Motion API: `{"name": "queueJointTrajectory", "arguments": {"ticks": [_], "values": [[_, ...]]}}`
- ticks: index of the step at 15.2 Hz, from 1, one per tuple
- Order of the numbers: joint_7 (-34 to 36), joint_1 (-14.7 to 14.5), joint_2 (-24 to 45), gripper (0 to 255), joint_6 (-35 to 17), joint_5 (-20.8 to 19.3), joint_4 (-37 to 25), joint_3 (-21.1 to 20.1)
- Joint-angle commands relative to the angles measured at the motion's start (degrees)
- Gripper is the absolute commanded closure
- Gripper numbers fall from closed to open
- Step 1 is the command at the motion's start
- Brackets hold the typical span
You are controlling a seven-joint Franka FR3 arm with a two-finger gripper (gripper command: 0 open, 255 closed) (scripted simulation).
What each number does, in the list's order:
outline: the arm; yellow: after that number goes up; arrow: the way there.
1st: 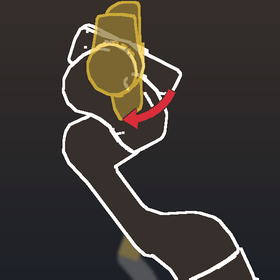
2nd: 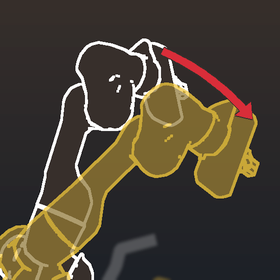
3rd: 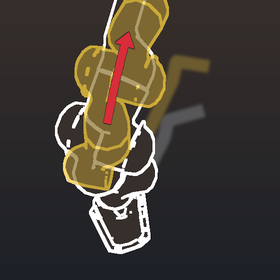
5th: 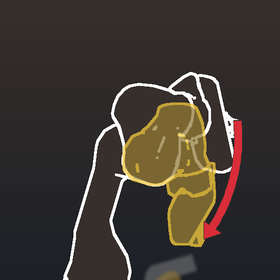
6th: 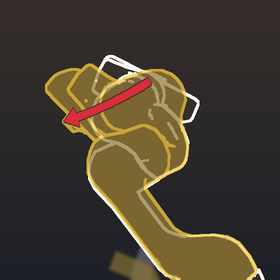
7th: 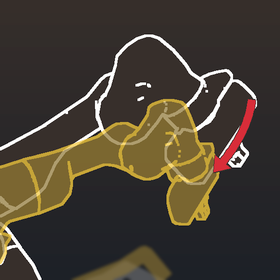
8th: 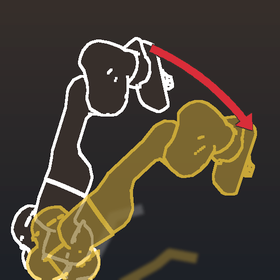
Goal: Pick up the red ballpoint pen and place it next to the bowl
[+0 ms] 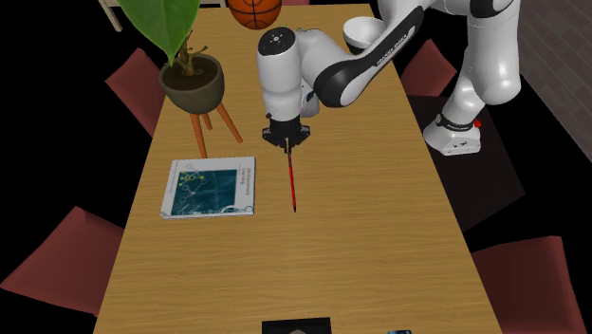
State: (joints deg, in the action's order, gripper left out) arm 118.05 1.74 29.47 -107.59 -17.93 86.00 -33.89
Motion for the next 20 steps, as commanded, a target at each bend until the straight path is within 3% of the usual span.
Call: {"name": "queueJointTrajectory", "arguments": {"ticks": [1,18,20], "values": [[-0.19,0.00,-0.45,255,1.22,0.30,-0.81,-0.17],[-1.60,-1.53,-1.53,255,13.41,1.38,-12.39,-0.88],[-3.62,2.39,-6.43,255,10.76,3.64,-5.39,-1.38]]}}
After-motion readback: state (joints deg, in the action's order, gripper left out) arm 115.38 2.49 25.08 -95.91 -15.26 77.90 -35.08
